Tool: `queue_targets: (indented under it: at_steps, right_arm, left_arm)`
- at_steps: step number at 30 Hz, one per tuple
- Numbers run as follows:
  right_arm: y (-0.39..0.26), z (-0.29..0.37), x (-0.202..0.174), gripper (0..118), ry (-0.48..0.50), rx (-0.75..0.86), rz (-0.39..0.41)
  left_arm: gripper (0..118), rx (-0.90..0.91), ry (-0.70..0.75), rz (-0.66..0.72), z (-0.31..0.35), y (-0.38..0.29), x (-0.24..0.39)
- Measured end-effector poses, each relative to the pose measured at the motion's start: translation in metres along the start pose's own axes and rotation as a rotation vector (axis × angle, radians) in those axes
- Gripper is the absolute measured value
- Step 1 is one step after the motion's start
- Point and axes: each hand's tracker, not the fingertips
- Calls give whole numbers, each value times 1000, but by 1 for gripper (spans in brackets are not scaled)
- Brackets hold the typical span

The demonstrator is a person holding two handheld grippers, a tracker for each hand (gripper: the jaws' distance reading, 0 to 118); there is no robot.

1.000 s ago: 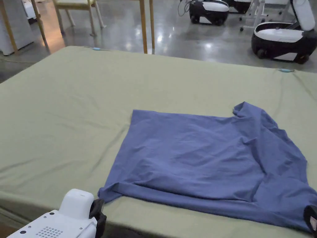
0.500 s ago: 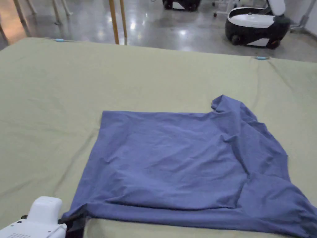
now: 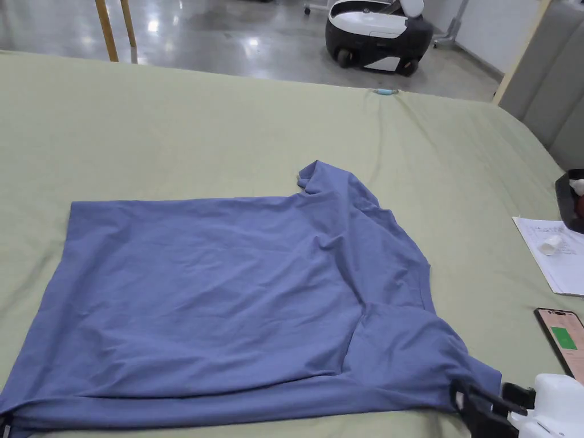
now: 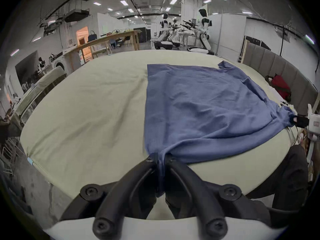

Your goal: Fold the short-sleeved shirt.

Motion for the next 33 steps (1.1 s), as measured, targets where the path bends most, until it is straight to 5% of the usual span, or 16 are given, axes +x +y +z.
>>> queue_targets:
  at_steps: [1,2,3,11,15,23,28,29,30,31,32,33]
  right_arm:
    - [-1,-6,7,4,33,-1,-50]
    - [-4,-12,13,4,122,7,-115]
    - [-3,-11,15,4,112,-1,-139]
    - [59,49,-17,4,85,150,5]
    - [121,44,-28,4,117,221,2]
    - [182,-83,-61,4,-48,152,110]
    - [163,-140,-55,5,-47,45,86]
    - [159,-137,-55,15,-44,53,88]
    - [156,-130,-56,62,-48,84,98]
    - [151,-116,-58,105,-21,124,113]
    - [148,-102,-60,118,-10,123,127]
    - [144,-84,-64,116,21,161,128]
  left_arm:
    - [5,-5,-2,0,0,0,0]
    - [5,-11,-13,5,0,-1,1]
    - [5,-10,-9,5,0,-1,2]
    - [5,99,-2,-15,37,56,-2]
    - [5,130,25,-54,23,117,-10]
    - [5,-17,39,-18,-100,195,-17]
    - [8,-92,20,7,-142,182,-10]
    - [25,-78,30,4,-136,179,-8]
    - [79,-47,46,6,-127,175,-7]
    - [115,-11,55,2,-115,170,-5]
    - [117,26,59,-18,-98,163,0]
    - [115,96,49,-33,-74,156,4]
